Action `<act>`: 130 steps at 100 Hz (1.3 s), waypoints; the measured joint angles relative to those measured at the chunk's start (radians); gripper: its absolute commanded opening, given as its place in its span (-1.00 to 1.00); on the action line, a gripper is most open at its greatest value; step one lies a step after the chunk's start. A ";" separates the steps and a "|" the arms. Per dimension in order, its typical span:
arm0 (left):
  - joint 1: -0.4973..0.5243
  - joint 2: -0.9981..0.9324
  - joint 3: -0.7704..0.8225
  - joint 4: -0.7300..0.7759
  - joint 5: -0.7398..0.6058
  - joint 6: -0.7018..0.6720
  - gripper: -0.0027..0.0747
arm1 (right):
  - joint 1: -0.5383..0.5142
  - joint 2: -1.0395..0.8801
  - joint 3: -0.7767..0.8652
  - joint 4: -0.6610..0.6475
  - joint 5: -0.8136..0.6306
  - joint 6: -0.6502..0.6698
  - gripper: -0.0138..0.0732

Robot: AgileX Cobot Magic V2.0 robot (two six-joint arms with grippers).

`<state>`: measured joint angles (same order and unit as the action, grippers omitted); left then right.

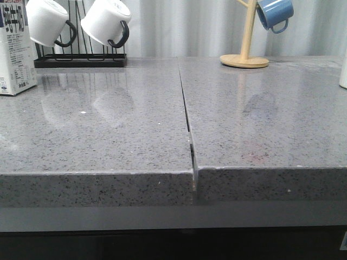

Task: Place milk next to cup

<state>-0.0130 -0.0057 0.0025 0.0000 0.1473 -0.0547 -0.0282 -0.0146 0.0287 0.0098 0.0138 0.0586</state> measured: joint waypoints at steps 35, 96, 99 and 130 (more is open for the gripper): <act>0.000 0.000 0.000 0.000 0.000 0.000 -0.99 | 0.000 0.000 0.000 0.000 0.000 0.000 -0.84; 0.000 0.000 0.000 0.000 0.000 0.000 -0.99 | 0.000 0.267 -0.324 0.000 0.291 0.000 -0.81; 0.000 0.000 0.000 0.000 0.000 0.000 -0.99 | 0.000 0.300 -0.338 0.006 0.286 0.000 -0.78; 0.000 0.000 0.000 0.000 0.000 0.000 -0.99 | 0.000 0.605 -0.405 0.044 0.176 0.000 0.33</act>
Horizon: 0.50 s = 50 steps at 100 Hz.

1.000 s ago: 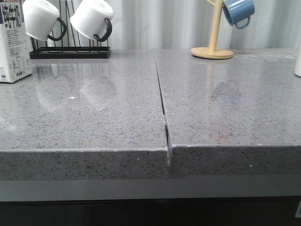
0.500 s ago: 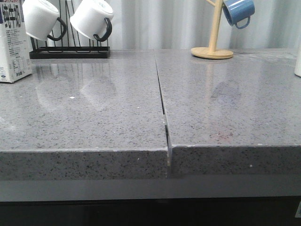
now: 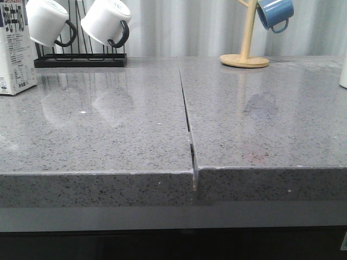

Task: Place milk next to cup

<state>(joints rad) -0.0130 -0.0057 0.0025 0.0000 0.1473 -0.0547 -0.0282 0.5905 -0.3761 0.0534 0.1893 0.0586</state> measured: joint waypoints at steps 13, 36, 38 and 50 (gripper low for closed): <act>0.000 0.000 0.000 0.000 0.000 0.000 -0.99 | 0.000 0.107 0.000 0.002 -0.121 0.000 0.28; 0.000 0.000 0.000 0.000 0.000 0.000 -0.99 | -0.089 0.241 0.000 0.002 -0.323 0.000 0.26; 0.000 0.000 0.000 0.000 0.000 0.000 -0.99 | -0.106 0.248 0.000 0.002 -0.341 0.000 0.26; 0.000 0.000 0.000 0.000 0.000 0.000 -0.99 | -0.196 0.317 0.000 -0.002 -0.440 0.000 0.26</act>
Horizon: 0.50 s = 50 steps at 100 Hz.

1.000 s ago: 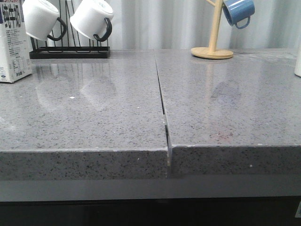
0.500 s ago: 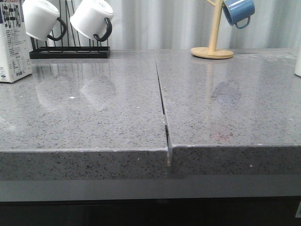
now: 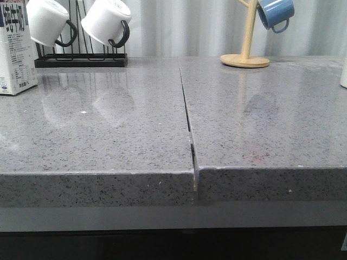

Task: Place milk next to cup

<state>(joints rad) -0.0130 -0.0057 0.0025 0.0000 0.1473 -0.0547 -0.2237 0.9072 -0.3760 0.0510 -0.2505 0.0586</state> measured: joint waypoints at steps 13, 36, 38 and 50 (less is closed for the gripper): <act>0.000 0.000 0.000 0.000 0.000 0.000 -0.99 | -0.057 0.085 -0.005 0.000 -0.111 0.000 0.26; 0.000 0.000 0.000 0.000 0.000 0.000 -0.99 | -0.091 0.290 -0.095 -0.010 -0.201 0.000 0.26; 0.000 0.000 0.000 0.000 0.000 0.000 -0.99 | -0.091 0.308 -0.105 -0.013 -0.203 0.000 0.26; 0.000 0.000 0.000 0.000 0.000 0.000 -0.99 | -0.093 0.401 -0.153 -0.034 -0.226 0.000 0.26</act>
<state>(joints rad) -0.0130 -0.0057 0.0025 0.0000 0.1473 -0.0547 -0.3165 1.3079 -0.5286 0.0170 -0.4762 0.0586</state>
